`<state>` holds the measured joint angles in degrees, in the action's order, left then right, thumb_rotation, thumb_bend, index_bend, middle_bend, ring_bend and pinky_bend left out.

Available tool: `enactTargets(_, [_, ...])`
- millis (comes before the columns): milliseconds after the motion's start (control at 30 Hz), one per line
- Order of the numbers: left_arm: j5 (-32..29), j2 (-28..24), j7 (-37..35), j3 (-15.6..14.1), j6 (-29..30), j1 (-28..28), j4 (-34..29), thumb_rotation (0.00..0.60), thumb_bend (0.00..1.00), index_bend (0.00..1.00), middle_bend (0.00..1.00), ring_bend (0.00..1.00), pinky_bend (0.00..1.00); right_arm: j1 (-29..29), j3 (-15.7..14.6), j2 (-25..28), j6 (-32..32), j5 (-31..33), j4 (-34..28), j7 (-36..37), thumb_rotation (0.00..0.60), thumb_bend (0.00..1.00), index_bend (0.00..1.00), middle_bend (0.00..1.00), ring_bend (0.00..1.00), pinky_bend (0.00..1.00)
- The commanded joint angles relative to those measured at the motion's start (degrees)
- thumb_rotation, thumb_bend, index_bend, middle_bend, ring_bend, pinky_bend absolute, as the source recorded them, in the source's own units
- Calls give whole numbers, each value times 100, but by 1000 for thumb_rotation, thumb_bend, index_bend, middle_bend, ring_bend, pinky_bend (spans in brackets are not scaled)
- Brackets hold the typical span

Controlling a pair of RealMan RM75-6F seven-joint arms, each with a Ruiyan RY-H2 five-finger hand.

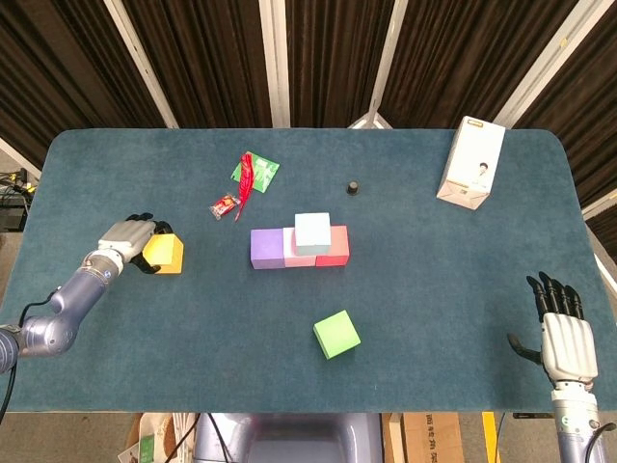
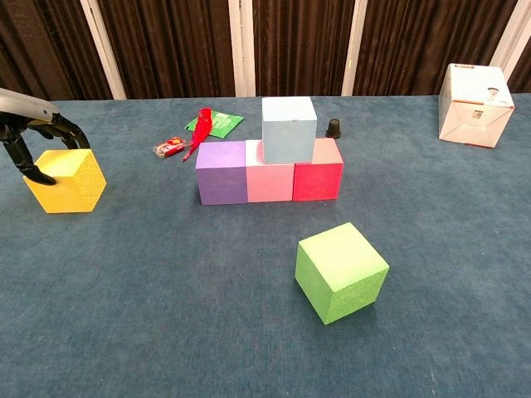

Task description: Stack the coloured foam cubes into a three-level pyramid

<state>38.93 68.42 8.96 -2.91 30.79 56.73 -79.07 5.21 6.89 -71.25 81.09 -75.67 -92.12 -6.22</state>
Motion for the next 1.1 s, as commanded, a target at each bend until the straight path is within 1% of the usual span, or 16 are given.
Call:
enactTargets(33, [4, 6, 18, -4, -16, 3, 10, 600, 335, 210, 192, 0, 0, 9, 3, -14, -16, 15, 15, -15, 600, 247, 109, 76, 0, 0])
enactTargets(367, [42, 109, 86, -14, 13, -34, 145, 600, 335, 221, 205, 0, 0, 13, 18, -45, -14, 57, 26, -49, 600, 247, 109, 76, 0, 0])
enactTargets(533, [143, 145, 58, 53, 79, -83, 179, 600, 410, 263, 256, 0, 0, 26, 23, -58, -50, 93, 27, -65, 600, 246, 109, 76, 0, 0])
enactTargets(800, [210, 154, 92, 98, 169, -131, 181, 600, 462, 318, 314, 0, 0, 43, 19, -72, -101, 118, 56, -53, 600, 248, 109, 76, 0, 0])
enactTargets(967, [241, 0, 61, 190, 332, -190, -48, 600, 469, 318, 312, 0, 0, 34, 33, -72, -78, 132, 53, -37, 600, 247, 109, 76, 0, 0])
enactTargets(1100, [308, -353, 42, 319, 530, -225, -433, 600, 465, 310, 307, 0, 0, 29, 34, -51, -70, 123, 34, -10, 600, 247, 109, 76, 0, 0])
